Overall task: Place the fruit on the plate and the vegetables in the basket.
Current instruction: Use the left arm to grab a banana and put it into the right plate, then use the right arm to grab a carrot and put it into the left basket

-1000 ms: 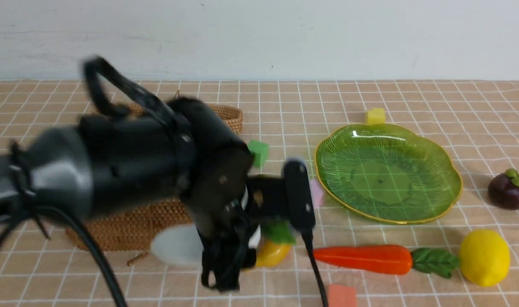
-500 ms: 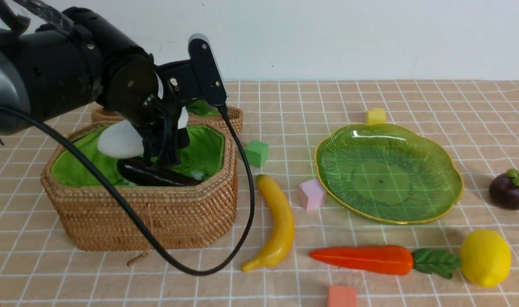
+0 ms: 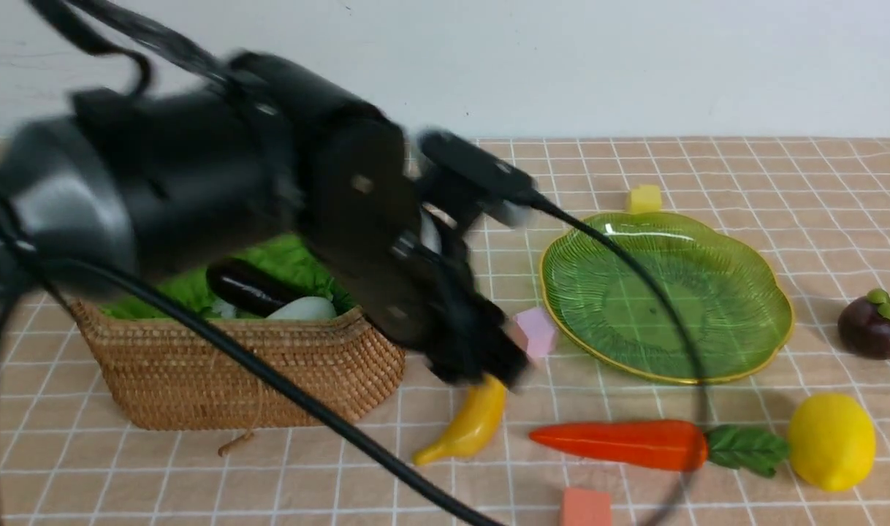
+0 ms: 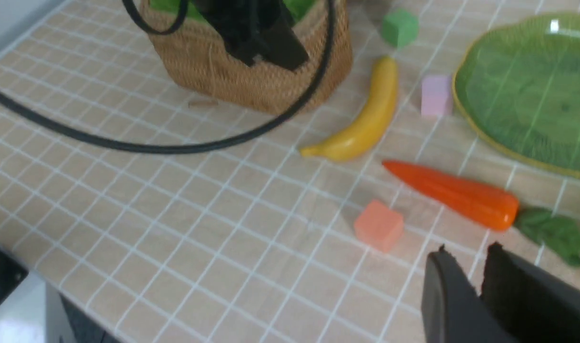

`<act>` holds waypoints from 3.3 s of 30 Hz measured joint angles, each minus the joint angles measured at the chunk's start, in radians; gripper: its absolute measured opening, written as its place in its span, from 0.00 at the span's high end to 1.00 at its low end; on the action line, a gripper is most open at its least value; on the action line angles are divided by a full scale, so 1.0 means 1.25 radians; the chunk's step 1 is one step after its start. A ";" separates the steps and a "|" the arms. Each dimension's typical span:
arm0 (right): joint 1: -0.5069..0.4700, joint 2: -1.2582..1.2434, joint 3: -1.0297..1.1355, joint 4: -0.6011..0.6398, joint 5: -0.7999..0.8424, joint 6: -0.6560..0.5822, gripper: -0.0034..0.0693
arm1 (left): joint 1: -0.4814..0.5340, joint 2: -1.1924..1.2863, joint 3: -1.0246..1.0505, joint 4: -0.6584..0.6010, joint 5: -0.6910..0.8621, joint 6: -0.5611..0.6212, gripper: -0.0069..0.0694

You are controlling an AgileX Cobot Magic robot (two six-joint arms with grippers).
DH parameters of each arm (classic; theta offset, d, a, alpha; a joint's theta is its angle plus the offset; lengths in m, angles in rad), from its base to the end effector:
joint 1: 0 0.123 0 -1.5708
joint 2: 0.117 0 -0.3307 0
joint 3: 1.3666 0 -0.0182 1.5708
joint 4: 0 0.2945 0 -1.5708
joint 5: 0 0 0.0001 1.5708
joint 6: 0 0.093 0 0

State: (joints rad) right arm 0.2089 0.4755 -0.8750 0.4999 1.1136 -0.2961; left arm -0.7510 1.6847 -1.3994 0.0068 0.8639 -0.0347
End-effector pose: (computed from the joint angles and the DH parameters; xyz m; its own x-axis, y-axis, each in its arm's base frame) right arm 0.0386 0.0491 0.4159 -0.4974 -0.1603 -0.8526 -0.5713 0.8001 0.1829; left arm 0.3024 -0.2816 0.3235 -0.6587 0.5735 -0.4870 0.6609 0.7504 -0.0102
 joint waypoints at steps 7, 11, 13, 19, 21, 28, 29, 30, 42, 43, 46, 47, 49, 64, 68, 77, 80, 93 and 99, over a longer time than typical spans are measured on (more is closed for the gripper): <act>0.000 0.000 0.000 -0.004 0.071 0.004 0.76 | -0.029 0.186 -0.044 0.046 -0.030 -0.074 0.44; 0.000 0.000 0.000 -0.004 0.099 0.004 0.76 | -0.029 0.257 -0.064 0.132 -0.082 -0.083 0.39; 0.000 0.000 0.000 -0.004 0.109 0.005 0.76 | -0.029 0.284 -0.068 0.179 -0.099 -0.092 0.39; 0.000 -0.015 -0.001 -0.005 0.116 0.005 0.75 | -0.029 0.320 -0.072 0.247 -0.114 -0.166 0.51; 0.000 -0.020 -0.001 -0.005 0.116 0.005 0.75 | -0.029 0.321 -0.074 0.250 -0.114 -0.181 0.51; 0.000 -0.034 -0.007 -0.080 0.087 0.040 0.74 | -0.046 0.290 -0.177 0.256 -0.049 -0.181 0.51; 0.000 -0.034 -0.007 -0.110 0.061 0.060 0.74 | -0.057 0.271 -0.223 0.248 -0.057 -0.153 0.51; 0.000 -0.034 -0.007 -0.130 0.039 0.082 0.74 | -0.064 0.263 -0.267 0.225 -0.074 -0.116 0.51; 0.000 -0.034 -0.007 -0.122 0.001 0.113 0.73 | -0.043 0.585 -0.648 -0.058 -0.159 0.206 0.51; 0.000 -0.034 -0.007 -0.120 0.005 0.113 0.73 | -0.041 0.603 -0.660 -0.059 -0.160 0.206 0.49; 0.000 -0.034 -0.007 -0.122 0.008 0.114 0.73 | -0.037 0.617 -0.668 -0.061 -0.156 0.195 0.36; 0.000 -0.034 -0.007 -0.125 0.008 0.115 0.73 | -0.036 0.610 -0.669 -0.061 -0.148 0.184 0.29; 0.000 -0.034 -0.007 -0.129 0.008 0.116 0.73 | -0.036 0.597 -0.671 -0.061 -0.128 0.169 0.21; 0.000 0.227 -0.007 -0.144 -0.030 0.086 0.72 | -0.035 0.042 -0.554 -0.021 0.236 0.042 0.80; 0.000 0.386 -0.019 -0.110 -0.083 -0.032 0.72 | -0.034 -0.126 -0.432 -0.015 0.274 0.028 0.93; 0.075 0.707 -0.092 -0.045 -0.141 -0.397 0.59 | -0.034 -0.566 0.085 -0.024 0.152 -0.010 0.93; 0.108 0.784 -0.114 -0.069 -0.182 -0.471 0.50 | -0.034 -0.708 0.260 -0.040 0.083 -0.013 0.93; 0.139 1.050 -0.151 -0.259 -0.354 -0.594 0.37 | -0.034 -0.885 0.532 -0.061 -0.050 -0.016 0.93; 0.140 1.075 -0.157 -0.270 -0.329 -0.592 0.44 | -0.034 -0.886 0.532 -0.052 -0.050 -0.016 0.93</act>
State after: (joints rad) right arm 0.3835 1.8189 -1.0707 0.1628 0.7025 -1.0365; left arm -0.7930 0.5774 -0.7350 -0.0582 0.8017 -0.0550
